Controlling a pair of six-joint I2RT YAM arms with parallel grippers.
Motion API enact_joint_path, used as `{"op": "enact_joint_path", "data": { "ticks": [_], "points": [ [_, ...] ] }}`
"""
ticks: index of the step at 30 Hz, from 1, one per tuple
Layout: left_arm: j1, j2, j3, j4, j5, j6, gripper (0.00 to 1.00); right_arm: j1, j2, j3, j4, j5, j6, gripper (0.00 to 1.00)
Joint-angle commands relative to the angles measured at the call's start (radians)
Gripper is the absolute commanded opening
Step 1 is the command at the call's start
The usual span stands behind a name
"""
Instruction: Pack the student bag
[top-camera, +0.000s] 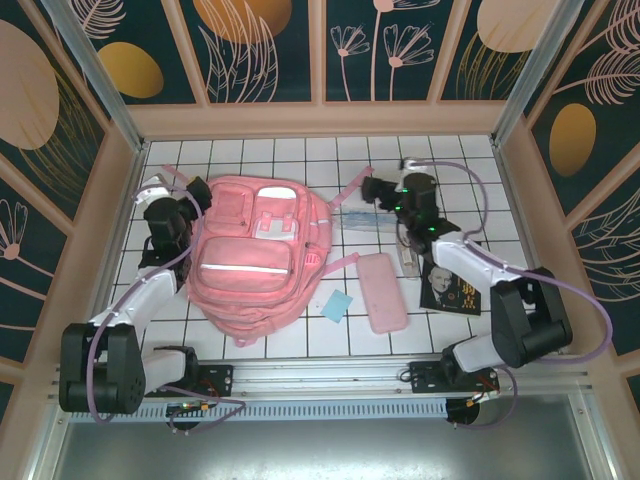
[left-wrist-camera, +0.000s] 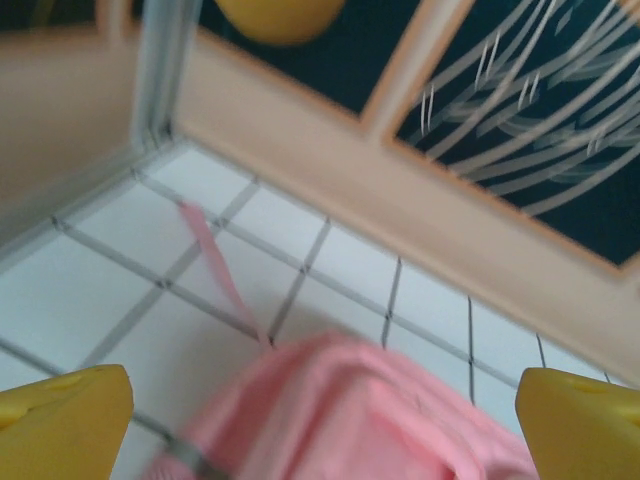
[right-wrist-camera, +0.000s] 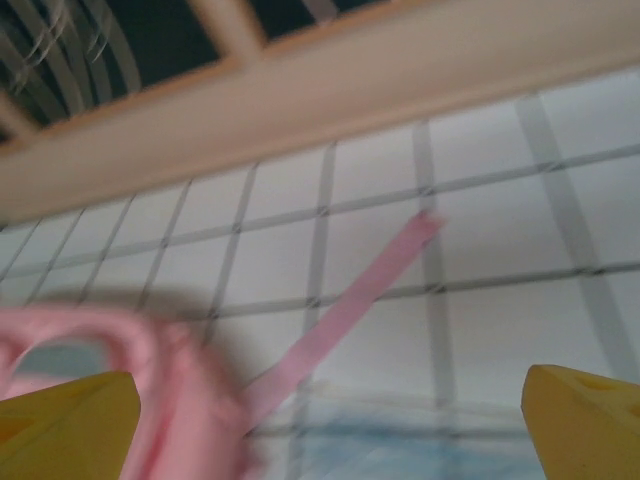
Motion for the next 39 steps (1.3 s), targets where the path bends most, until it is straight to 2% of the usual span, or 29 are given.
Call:
{"op": "enact_joint_path", "data": {
  "ticks": [1, 4, 6, 9, 11, 14, 20, 25, 28, 32, 36, 39],
  "points": [
    [-0.005, -0.013, 0.043, -0.367, 0.169, -0.155, 0.98, 0.094, 0.102, 0.086, -0.24, -0.107, 0.161, 0.96],
    [-0.005, -0.066, 0.053, -0.561, 0.173, -0.156, 0.99, 0.177, 0.193, 0.147, -0.277, -0.189, 0.211, 0.94],
    [-0.005, -0.122, 0.048, -0.656, 0.145, -0.143, 0.99, 0.222, 0.242, 0.175, -0.302, -0.187, 0.254, 0.94],
    [-0.004, -0.199, 0.009, -0.714, 0.06, -0.12, 0.99, 0.249, 0.306, 0.168, -0.252, -0.248, 0.343, 0.94],
    [-0.005, -0.215, -0.022, -0.717, 0.044, -0.12, 0.99, 0.252, 0.355, 0.169, -0.184, -0.321, 0.381, 0.92],
    [-0.005, -0.181, -0.058, -0.705, 0.091, -0.144, 0.99, 0.252, 0.431, 0.225, -0.117, -0.381, 0.387, 0.86],
    [-0.006, -0.103, -0.111, -0.648, 0.233, -0.185, 0.99, 0.185, 0.579, 0.394, -0.042, -0.322, 0.391, 0.68],
    [-0.02, -0.111, -0.161, -0.54, 0.383, -0.287, 0.99, 0.112, 0.761, 0.637, 0.027, -0.391, 0.376, 0.61],
    [-0.1, -0.12, -0.192, -0.43, 0.429, -0.411, 0.99, 0.069, 0.855, 0.845, -0.078, -0.404, 0.334, 0.64],
    [-0.239, -0.082, -0.157, -0.323, 0.405, -0.518, 0.99, 0.03, 0.856, 0.973, -0.198, -0.382, 0.258, 0.71],
    [-0.356, 0.027, -0.08, -0.173, 0.394, -0.577, 0.99, 0.019, 0.753, 0.956, -0.342, -0.277, 0.142, 0.78],
    [-0.427, 0.154, 0.047, -0.119, 0.406, -0.56, 0.99, 0.019, 0.631, 0.844, -0.409, -0.205, 0.083, 0.81]
  ]
}}
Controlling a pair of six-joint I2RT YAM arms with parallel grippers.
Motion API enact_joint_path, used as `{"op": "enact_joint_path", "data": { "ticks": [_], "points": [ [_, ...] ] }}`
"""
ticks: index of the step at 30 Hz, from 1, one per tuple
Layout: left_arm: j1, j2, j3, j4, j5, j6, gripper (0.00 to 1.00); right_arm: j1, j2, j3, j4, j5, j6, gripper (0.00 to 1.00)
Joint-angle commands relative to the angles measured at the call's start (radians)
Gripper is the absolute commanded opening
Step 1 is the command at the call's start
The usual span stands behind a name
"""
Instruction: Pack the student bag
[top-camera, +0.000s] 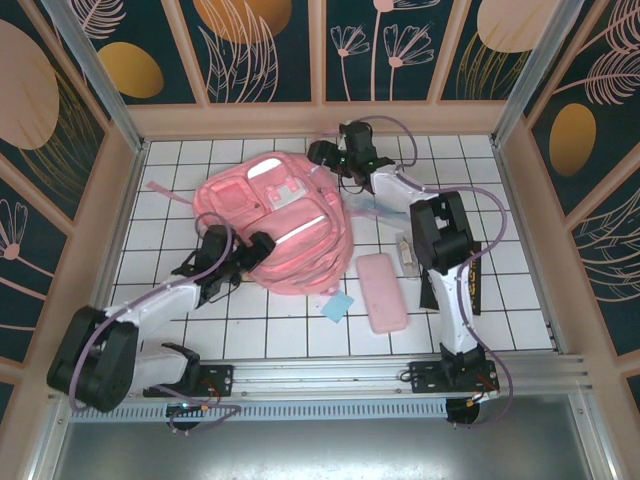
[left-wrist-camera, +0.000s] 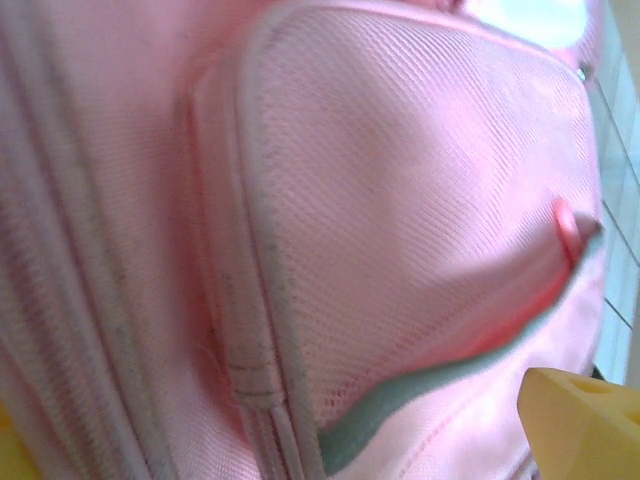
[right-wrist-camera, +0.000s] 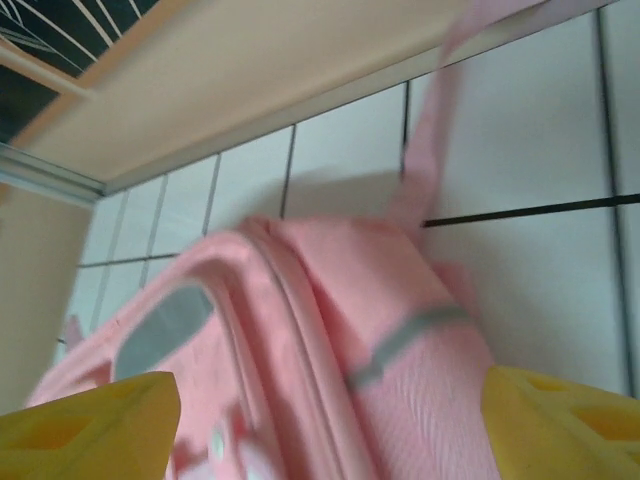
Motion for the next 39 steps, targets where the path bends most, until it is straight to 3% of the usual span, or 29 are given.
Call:
{"op": "enact_joint_path", "data": {
  "ticks": [1, 4, 10, 15, 19, 26, 31, 39],
  "points": [
    [-0.061, 0.106, 0.172, 0.16, 0.05, -0.023, 0.99, 0.008, -0.191, -0.126, -0.144, 0.108, -0.114, 0.81],
    [-0.071, 0.154, 0.299, 0.066, 0.035, 0.048, 0.99, 0.008, -0.35, -0.334, -0.156, 0.138, -0.103, 0.82],
    [-0.056, 0.127, 0.41, -0.183, -0.208, 0.198, 0.99, 0.045, -0.63, -0.703, -0.174, 0.126, 0.028, 0.82],
    [0.006, 0.119, 0.381, -0.202, -0.242, 0.219, 0.99, 0.079, -0.695, -0.857, -0.107, 0.123, 0.146, 0.82],
    [0.065, 0.151, 0.335, -0.19, -0.25, 0.211, 0.99, 0.076, -0.637, -0.886, 0.022, 0.122, 0.17, 0.82],
    [0.086, 0.226, 0.275, -0.109, -0.295, 0.132, 0.96, 0.041, -0.556, -0.848, 0.062, 0.175, 0.203, 0.79],
    [0.104, 0.291, 0.252, 0.003, -0.342, 0.094, 0.8, 0.04, -0.558, -0.863, 0.073, 0.167, 0.204, 0.79],
    [0.113, 0.446, 0.246, 0.246, -0.329, 0.072, 0.63, 0.038, -0.57, -0.885, 0.073, 0.173, 0.201, 0.78]
  ]
}}
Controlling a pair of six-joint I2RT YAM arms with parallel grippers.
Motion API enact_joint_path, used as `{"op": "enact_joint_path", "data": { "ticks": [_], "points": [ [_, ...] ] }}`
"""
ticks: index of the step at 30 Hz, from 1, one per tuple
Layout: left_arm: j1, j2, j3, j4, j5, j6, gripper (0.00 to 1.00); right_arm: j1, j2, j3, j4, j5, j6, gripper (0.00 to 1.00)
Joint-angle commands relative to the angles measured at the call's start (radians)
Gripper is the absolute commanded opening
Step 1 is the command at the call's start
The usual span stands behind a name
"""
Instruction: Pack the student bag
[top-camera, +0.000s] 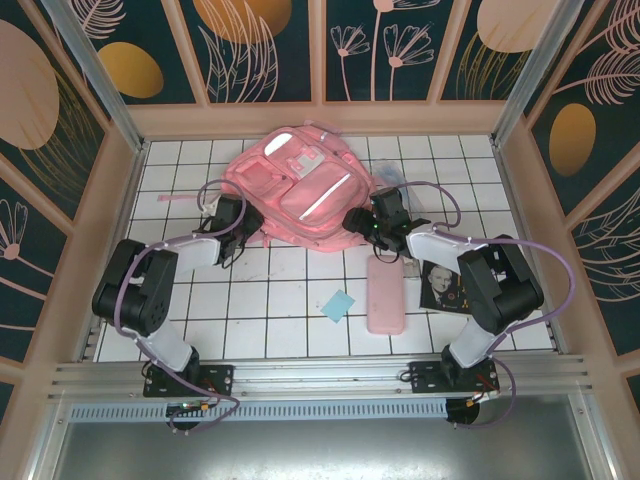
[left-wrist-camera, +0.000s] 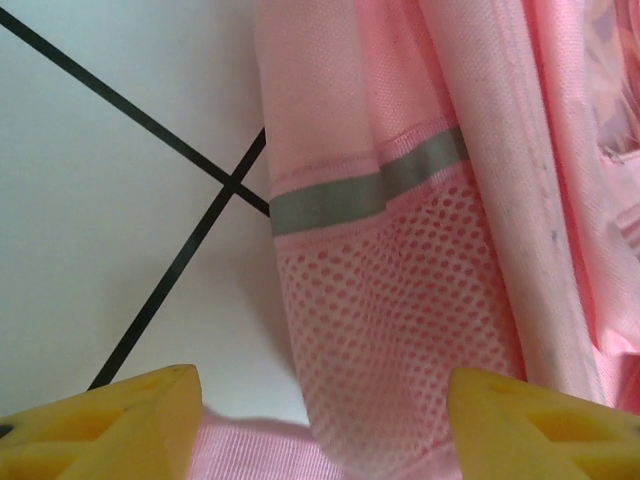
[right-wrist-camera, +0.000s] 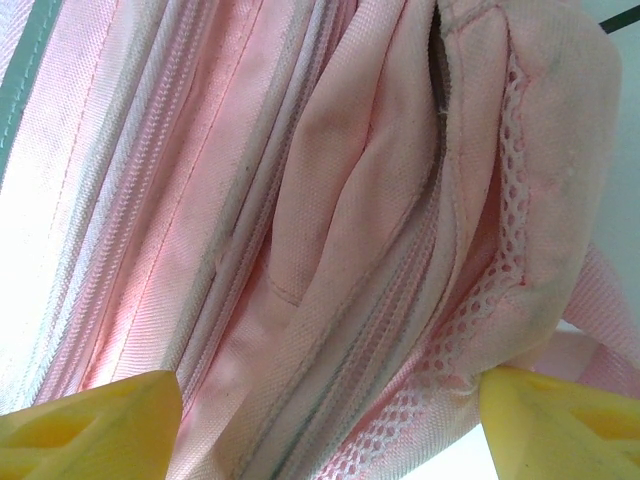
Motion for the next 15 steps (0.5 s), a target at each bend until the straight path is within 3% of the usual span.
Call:
{"op": "enact_joint_path", "data": {
  "ticks": [1, 5, 7, 9, 15],
  "points": [
    [0.005, 0.061, -0.017, 0.179, -0.03, -0.01, 0.59, -0.005, -0.001, -0.016, 0.04, 0.03, 0.008, 0.78],
    [0.007, 0.115, -0.038, 0.297, -0.026, -0.02, 0.51, -0.006, -0.012, -0.023, 0.041, 0.032, -0.002, 0.78],
    [0.008, 0.141, -0.044, 0.363, -0.001, -0.019, 0.3, -0.007, -0.018, -0.031, 0.048, 0.029, -0.004, 0.78],
    [0.008, 0.157, -0.043, 0.402, 0.043, -0.018, 0.02, -0.01, -0.024, -0.04, 0.061, 0.02, -0.01, 0.78],
    [0.008, 0.051, -0.085, 0.423, 0.106, -0.07, 0.0, -0.035, -0.026, -0.033, 0.109, -0.008, -0.076, 0.78]
  ]
}}
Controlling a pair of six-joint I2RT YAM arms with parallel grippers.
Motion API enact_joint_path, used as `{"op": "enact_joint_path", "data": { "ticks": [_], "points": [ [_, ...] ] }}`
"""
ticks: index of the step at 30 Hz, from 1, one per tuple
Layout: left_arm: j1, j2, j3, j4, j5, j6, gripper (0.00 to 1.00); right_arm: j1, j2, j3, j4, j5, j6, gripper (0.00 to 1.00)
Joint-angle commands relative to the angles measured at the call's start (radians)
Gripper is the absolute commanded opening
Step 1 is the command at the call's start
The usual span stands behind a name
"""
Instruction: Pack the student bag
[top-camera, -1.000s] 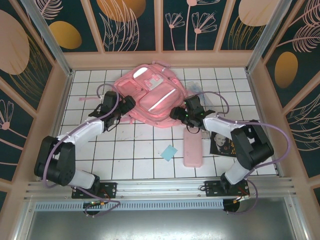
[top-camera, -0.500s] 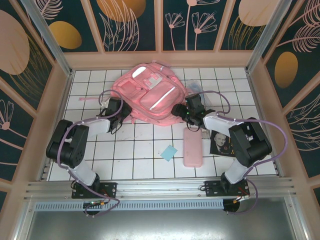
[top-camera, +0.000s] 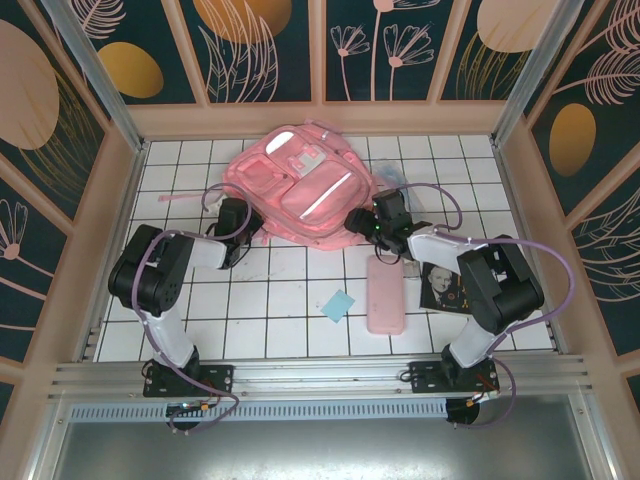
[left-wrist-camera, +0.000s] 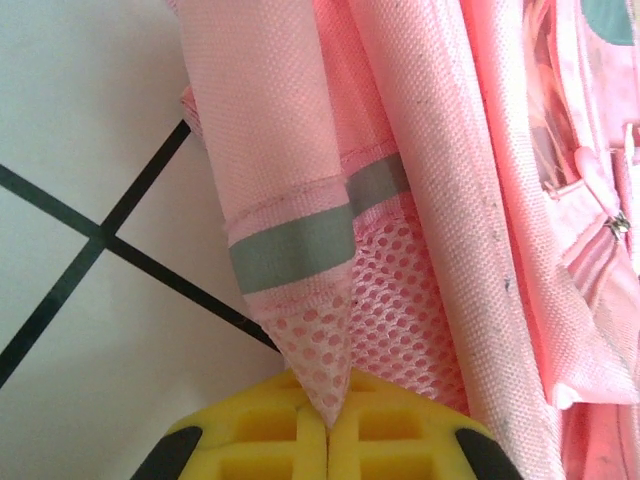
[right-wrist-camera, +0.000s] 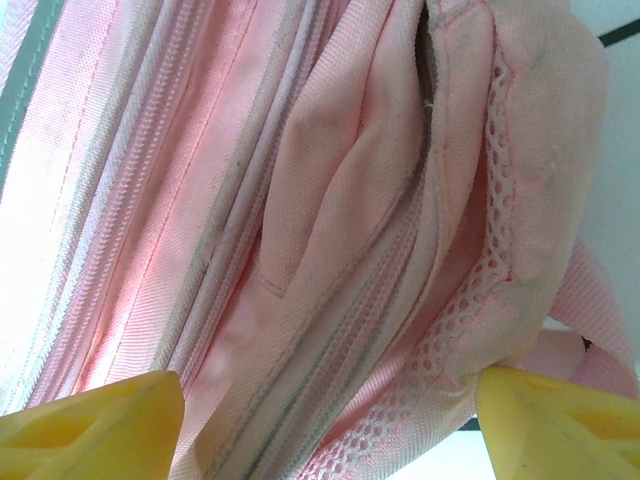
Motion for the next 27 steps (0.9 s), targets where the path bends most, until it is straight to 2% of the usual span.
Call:
{"op": "enact_joint_path", "data": {
  "ticks": [1, 8, 14, 18, 22, 27],
  "points": [
    [0.0, -0.096, -0.029, 0.045, 0.059, -0.049, 0.0, -0.029, -0.018, 0.015, 0.054, -0.014, -0.075, 0.78],
    [-0.045, -0.239, 0.001, -0.073, 0.075, -0.135, 0.0, -0.047, -0.005, 0.185, -0.125, -0.017, -0.199, 0.79],
    [-0.073, -0.246, 0.053, -0.069, 0.062, -0.243, 0.0, -0.024, -0.131, 0.209, -0.307, -0.027, -0.233, 0.78],
    [-0.098, -0.244, 0.1, -0.068, 0.018, -0.282, 0.0, 0.038, -0.232, 0.222, -0.389, -0.024, -0.218, 0.75],
    [-0.121, -0.244, 0.111, -0.061, -0.038, -0.32, 0.0, 0.148, -0.25, 0.225, -0.353, -0.065, -0.149, 0.7],
    [-0.14, -0.239, 0.089, -0.022, -0.068, -0.377, 0.0, 0.272, -0.128, 0.217, -0.158, -0.175, -0.059, 0.57]
  ]
}}
